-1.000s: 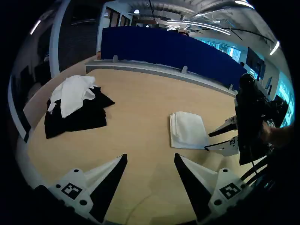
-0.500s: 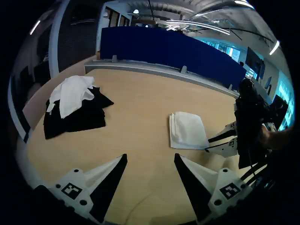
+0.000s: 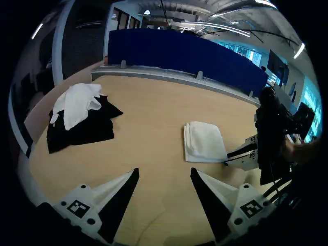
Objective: Fold towel
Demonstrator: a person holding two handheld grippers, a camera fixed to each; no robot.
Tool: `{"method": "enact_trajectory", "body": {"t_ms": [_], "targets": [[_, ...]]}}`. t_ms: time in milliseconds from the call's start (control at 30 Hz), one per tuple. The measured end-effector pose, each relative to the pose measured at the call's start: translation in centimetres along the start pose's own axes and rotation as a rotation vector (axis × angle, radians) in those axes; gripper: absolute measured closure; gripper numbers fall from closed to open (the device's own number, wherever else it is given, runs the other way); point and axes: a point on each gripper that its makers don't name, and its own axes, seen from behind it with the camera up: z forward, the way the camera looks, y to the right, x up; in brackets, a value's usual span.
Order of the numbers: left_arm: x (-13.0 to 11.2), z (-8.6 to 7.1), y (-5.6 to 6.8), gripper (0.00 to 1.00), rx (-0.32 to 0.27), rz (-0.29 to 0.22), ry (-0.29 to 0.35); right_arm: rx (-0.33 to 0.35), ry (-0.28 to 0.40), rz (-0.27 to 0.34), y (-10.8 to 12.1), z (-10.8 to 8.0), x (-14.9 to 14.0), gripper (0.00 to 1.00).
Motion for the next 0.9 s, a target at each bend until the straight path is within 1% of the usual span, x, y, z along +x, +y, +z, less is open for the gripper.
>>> {"method": "enact_trajectory", "body": {"t_ms": [33, 100, 300, 367, 433, 633, 767, 900], "targets": [[-0.03, 0.01, 0.02, 0.07, 0.0, 0.0, -0.001, 0.0, 0.001, 0.002, 0.01, 0.02, 0.02, 0.57], [-0.1, 0.05, 0.07, 0.07, -0.001, 0.001, -0.002, 0.001, 0.004, 0.008, 0.04, 0.06, 0.08, 0.62], [-0.31, 0.08, 0.23, 0.07, -0.003, -0.001, -0.005, 0.006, 0.012, 0.022, 0.07, 0.01, 0.26, 0.63], [-0.37, 0.11, 0.27, 0.07, -0.004, -0.001, -0.006, 0.01, 0.009, 0.023, 0.05, 0.06, 0.11, 0.66], [-0.37, 0.1, 0.29, 0.07, -0.003, 0.0, -0.007, 0.011, 0.009, 0.023, 0.05, 0.09, 0.06, 0.73], [-0.41, 0.07, 0.25, 0.07, -0.001, -0.002, -0.008, 0.017, 0.014, 0.028, 0.1, 0.2, 0.12, 0.87], [-0.47, 0.12, 0.21, 0.07, 0.001, -0.001, -0.01, 0.018, 0.022, 0.033, 0.25, 0.3, 0.2, 0.92], [-0.54, 0.19, 0.26, 0.07, 0.001, 0.002, -0.012, 0.019, 0.033, 0.033, 0.32, 0.16, 0.43, 0.94]]}}
